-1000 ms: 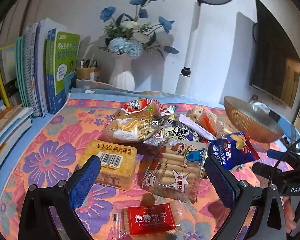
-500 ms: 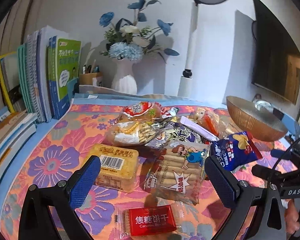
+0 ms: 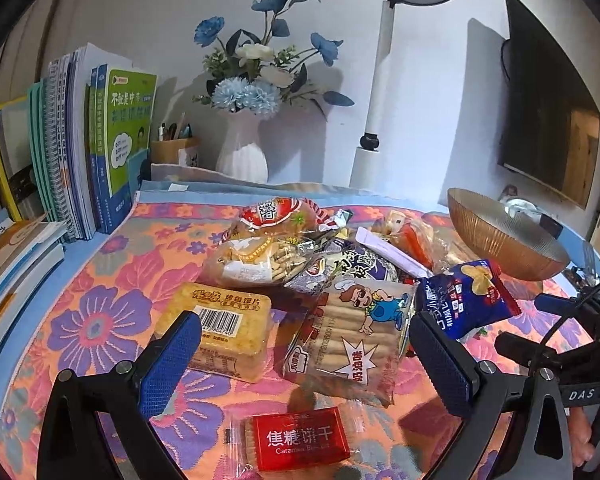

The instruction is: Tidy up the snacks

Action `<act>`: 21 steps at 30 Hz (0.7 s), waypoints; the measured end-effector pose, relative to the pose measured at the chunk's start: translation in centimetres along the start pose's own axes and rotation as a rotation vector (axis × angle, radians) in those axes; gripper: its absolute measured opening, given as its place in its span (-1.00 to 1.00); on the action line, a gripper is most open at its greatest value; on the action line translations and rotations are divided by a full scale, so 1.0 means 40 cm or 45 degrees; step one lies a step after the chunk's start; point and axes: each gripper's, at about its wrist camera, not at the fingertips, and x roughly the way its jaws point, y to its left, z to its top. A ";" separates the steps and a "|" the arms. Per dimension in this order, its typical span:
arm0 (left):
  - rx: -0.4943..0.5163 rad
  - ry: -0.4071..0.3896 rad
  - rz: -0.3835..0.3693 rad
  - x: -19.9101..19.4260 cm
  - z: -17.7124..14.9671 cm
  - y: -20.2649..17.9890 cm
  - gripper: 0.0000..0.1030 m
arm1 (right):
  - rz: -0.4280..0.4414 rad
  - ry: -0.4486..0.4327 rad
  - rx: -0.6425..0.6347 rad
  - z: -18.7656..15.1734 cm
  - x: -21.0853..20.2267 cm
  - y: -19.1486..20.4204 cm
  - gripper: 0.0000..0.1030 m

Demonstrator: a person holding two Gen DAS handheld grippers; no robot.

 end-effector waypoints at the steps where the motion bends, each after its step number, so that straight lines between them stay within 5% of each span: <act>1: -0.004 0.001 0.003 0.001 0.000 0.001 1.00 | 0.006 0.004 -0.006 0.001 0.002 0.001 1.00; 21: -0.064 0.030 0.007 0.005 0.001 0.027 1.00 | 0.048 -0.041 0.032 -0.002 -0.016 -0.014 1.00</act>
